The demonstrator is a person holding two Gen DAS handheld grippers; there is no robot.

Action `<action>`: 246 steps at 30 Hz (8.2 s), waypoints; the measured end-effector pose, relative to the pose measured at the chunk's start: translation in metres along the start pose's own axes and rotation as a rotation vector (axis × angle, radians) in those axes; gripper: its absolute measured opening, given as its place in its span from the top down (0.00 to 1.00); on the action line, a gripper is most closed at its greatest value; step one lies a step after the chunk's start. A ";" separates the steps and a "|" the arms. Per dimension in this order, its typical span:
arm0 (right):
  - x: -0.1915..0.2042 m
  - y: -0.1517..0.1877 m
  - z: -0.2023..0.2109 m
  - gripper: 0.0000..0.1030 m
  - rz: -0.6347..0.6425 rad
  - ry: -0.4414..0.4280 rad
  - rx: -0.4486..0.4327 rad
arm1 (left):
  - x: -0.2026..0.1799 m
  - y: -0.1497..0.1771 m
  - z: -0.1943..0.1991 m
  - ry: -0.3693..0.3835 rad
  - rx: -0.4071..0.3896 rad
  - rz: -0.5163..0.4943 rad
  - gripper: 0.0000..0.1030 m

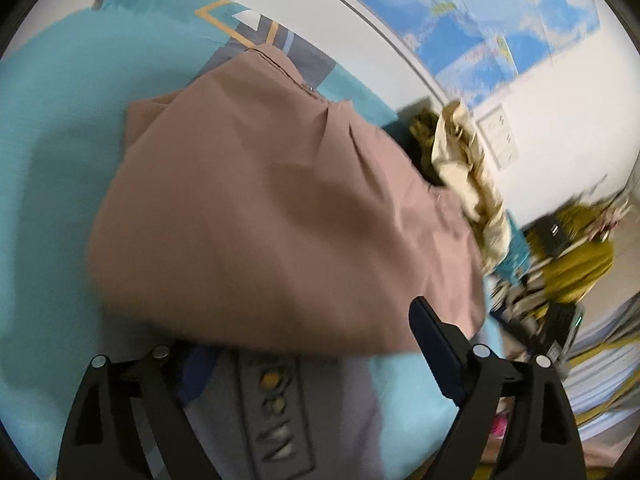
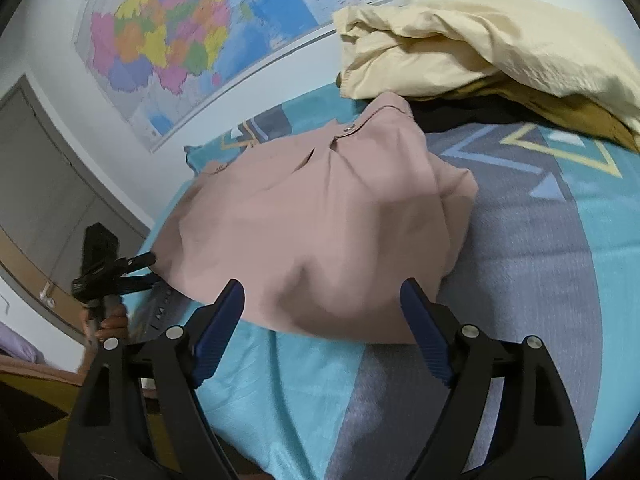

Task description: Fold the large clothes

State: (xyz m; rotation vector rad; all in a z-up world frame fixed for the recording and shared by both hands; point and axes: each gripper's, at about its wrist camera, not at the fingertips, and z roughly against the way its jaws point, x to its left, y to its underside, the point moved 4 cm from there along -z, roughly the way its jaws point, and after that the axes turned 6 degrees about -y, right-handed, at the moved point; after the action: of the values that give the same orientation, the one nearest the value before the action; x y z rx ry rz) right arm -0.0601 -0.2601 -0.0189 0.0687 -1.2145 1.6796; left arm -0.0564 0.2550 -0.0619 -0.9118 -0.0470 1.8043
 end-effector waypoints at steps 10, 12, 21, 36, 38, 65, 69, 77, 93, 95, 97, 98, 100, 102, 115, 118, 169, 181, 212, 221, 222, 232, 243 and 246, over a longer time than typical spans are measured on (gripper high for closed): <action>-0.049 0.021 0.023 0.17 -0.267 -0.022 -0.044 | -0.008 -0.029 -0.023 -0.073 -0.064 -0.017 0.33; -0.058 0.023 0.018 0.17 -0.295 -0.016 -0.038 | -0.008 -0.030 -0.024 -0.092 -0.067 -0.030 0.40; -0.055 -0.007 -0.025 0.17 -0.203 0.005 -0.014 | -0.014 -0.028 -0.028 -0.205 -0.066 -0.127 0.41; -0.051 -0.026 -0.050 0.15 -0.147 -0.030 0.002 | -0.022 -0.026 -0.034 -0.296 -0.058 -0.199 0.35; -0.051 -0.027 -0.052 0.15 -0.147 -0.037 0.003 | -0.023 -0.026 -0.035 -0.304 -0.059 -0.207 0.35; -0.046 -0.067 -0.121 0.56 -0.136 -0.204 0.121 | -0.025 -0.047 -0.052 -0.257 -0.073 -0.197 0.35; -0.038 -0.068 -0.129 0.69 -0.109 -0.175 0.137 | -0.031 -0.051 -0.059 -0.309 -0.083 -0.209 0.55; 0.010 -0.100 -0.111 0.88 -0.038 -0.218 0.082 | -0.037 -0.078 -0.030 -0.325 -0.136 -0.233 0.89; 0.191 -0.258 -0.199 0.89 0.256 -0.384 -0.021 | 0.015 -0.228 0.117 -0.519 -0.418 -0.233 0.90; 0.212 -0.271 -0.232 0.89 0.269 -0.427 -0.037 | 0.033 -0.245 0.132 -0.565 -0.465 -0.226 0.89; 0.224 -0.274 -0.266 0.89 0.258 -0.463 -0.018 | 0.060 -0.260 0.142 -0.610 -0.499 -0.181 0.89; 0.226 -0.273 -0.281 0.89 0.244 -0.471 -0.007 | 0.080 -0.266 0.144 -0.632 -0.507 -0.149 0.89; 0.230 -0.259 -0.333 0.90 0.212 -0.478 0.071 | 0.128 -0.272 0.141 -0.695 -0.508 -0.079 0.89; 0.225 -0.234 -0.382 0.89 0.187 -0.447 0.166 | 0.170 -0.272 0.126 -0.734 -0.459 -0.015 0.89; 0.149 -0.180 -0.412 0.46 0.004 -0.382 0.339 | 0.259 -0.246 0.087 -0.761 -0.282 0.110 0.75; 0.151 -0.181 -0.413 0.87 0.013 -0.376 0.347 | 0.260 -0.248 0.089 -0.770 -0.291 0.117 0.78; 0.203 -0.149 -0.365 0.47 0.477 -0.163 0.233 | 0.096 -0.161 0.060 -0.812 -0.312 -0.256 0.18; 0.209 -0.117 -0.387 0.46 0.533 -0.121 0.288 | 0.103 -0.148 0.028 -0.783 -0.238 -0.234 0.18; 0.220 -0.095 -0.303 0.06 0.545 -0.109 0.095 | 0.049 -0.111 0.064 -0.851 -0.406 -0.126 0.07; 0.213 -0.087 -0.285 0.06 0.505 -0.102 0.085 | 0.034 -0.100 0.069 -0.837 -0.407 -0.095 0.07; 0.212 -0.088 -0.284 0.06 0.494 -0.103 0.088 | 0.031 -0.099 0.069 -0.838 -0.414 -0.098 0.07; 0.209 -0.087 -0.256 0.06 0.486 -0.089 0.021 | 0.009 -0.089 0.078 -0.836 -0.464 -0.107 0.07; 0.206 -0.081 -0.241 0.06 0.494 -0.103 -0.002 | -0.001 -0.079 0.087 -0.850 -0.497 -0.101 0.07; 0.206 -0.081 -0.238 0.06 0.494 -0.099 -0.006 | -0.002 -0.078 0.089 -0.854 -0.505 -0.099 0.07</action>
State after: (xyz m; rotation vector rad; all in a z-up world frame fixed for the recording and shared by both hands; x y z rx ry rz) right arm 0.0132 0.0519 0.0324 -0.1671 -1.3873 2.1167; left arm -0.0476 0.3210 0.0359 -0.3879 -1.1019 1.9990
